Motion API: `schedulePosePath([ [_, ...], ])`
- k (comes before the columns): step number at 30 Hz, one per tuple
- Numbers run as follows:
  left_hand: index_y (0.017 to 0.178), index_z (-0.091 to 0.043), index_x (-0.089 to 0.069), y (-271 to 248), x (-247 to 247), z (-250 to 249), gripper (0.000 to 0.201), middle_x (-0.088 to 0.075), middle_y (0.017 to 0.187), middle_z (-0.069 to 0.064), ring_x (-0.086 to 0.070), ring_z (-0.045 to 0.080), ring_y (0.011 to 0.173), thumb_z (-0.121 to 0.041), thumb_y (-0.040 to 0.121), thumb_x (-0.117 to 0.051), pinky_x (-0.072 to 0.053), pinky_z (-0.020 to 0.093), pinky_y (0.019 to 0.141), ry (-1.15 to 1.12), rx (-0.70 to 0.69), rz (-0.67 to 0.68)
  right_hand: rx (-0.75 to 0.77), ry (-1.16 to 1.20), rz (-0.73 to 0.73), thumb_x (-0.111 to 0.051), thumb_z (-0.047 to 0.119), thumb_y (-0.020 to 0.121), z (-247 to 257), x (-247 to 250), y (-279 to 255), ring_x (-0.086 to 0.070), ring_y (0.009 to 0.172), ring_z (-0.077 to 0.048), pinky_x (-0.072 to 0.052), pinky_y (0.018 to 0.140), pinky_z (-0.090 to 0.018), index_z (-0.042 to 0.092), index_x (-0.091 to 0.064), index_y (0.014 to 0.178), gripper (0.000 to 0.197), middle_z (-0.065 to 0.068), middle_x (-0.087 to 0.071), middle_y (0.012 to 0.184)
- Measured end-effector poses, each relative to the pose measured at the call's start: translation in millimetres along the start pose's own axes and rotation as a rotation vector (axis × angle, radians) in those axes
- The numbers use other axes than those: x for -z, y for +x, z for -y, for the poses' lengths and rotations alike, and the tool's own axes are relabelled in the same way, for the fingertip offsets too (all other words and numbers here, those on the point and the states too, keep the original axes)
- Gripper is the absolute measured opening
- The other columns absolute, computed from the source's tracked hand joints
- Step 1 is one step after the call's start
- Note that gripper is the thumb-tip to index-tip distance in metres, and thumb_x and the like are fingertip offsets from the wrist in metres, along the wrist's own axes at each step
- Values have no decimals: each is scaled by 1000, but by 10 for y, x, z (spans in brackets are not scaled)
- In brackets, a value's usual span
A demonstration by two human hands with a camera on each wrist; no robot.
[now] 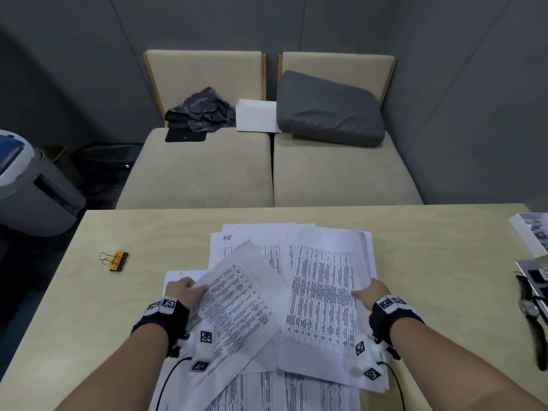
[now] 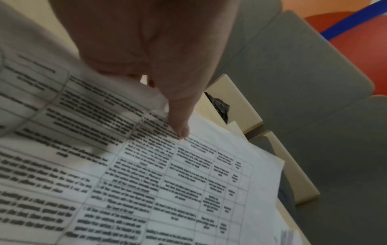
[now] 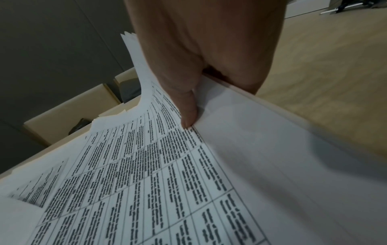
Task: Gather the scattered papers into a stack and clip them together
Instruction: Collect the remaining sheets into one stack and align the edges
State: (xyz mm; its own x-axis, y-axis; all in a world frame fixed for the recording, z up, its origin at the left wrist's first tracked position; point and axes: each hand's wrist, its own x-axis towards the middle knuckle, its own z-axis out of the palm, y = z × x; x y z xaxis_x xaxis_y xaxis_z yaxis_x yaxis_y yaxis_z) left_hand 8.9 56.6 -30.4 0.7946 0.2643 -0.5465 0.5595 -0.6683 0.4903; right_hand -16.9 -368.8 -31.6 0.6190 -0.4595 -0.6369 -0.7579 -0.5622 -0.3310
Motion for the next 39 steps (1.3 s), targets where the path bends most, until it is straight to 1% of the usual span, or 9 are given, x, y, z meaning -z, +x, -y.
schedulePosePath([
  [4,69,-17,-42,-121,-203,15,32,-47,65,3,-44,18,55,-29,77,-70,-37,24,52,-95,12,67,2,0,-11,-67,25,87,-13,-21,29,-52,124,-32,-44,103,-36,-2,-40,139,64,-17,-49,141],
  [6,74,-15,-43,-125,-289,24,36,-49,71,2,-45,17,60,-24,74,-78,-36,24,53,-117,23,119,8,-17,-14,-66,23,88,-13,-17,12,-54,121,-32,-45,98,-33,-3,-43,136,59,-18,-52,137],
  [13,111,-8,-65,-143,-220,-89,39,-68,106,10,-64,28,94,-29,80,-74,-52,37,86,-41,-10,196,-4,-12,0,-69,29,86,-12,-30,51,-49,128,-31,-43,102,-34,-2,-34,143,74,-17,-44,145],
  [18,115,-1,-61,-161,151,-252,39,-63,107,5,-59,25,93,-29,89,-64,-44,31,81,-90,-98,-43,10,-18,-1,-70,29,84,-23,-36,67,-55,120,-31,-48,98,-34,-2,-43,138,68,-17,-53,137],
  [21,124,-2,-56,-153,375,-281,50,-63,120,16,-60,32,105,-39,91,-58,-48,41,91,-233,-123,-230,1,-22,-1,-70,27,85,-5,-38,35,-54,121,-32,-47,97,-35,-2,-43,137,65,-17,-52,138],
  [25,109,-5,-62,-157,558,-284,40,-68,99,19,-63,33,87,-40,91,-56,-51,43,79,-395,-119,-327,-17,-15,3,-69,29,85,29,-27,26,-50,126,-31,-45,102,-34,-1,-36,143,73,-16,-46,144],
  [29,125,2,-56,-301,465,-243,56,-60,126,22,-58,36,110,-43,91,-57,-45,42,94,-352,-15,-236,-6,-43,12,-68,25,86,22,-70,-15,-53,123,-30,-46,98,-33,-2,-38,140,67,-15,-50,140],
  [33,101,-7,-61,-426,101,-199,41,-64,103,6,-63,28,97,-46,87,-61,-46,33,83,-327,0,13,17,-24,26,-71,30,82,5,-73,-21,-57,118,-30,-49,97,-36,1,-46,136,66,-15,-55,135],
  [39,112,-19,-62,-67,-595,24,79,-70,111,6,-67,27,100,-67,51,-76,-50,51,94,-377,64,336,12,-35,15,-70,31,84,-17,-60,-11,-52,124,-30,-45,101,-34,0,-40,140,70,-15,-50,141],
])
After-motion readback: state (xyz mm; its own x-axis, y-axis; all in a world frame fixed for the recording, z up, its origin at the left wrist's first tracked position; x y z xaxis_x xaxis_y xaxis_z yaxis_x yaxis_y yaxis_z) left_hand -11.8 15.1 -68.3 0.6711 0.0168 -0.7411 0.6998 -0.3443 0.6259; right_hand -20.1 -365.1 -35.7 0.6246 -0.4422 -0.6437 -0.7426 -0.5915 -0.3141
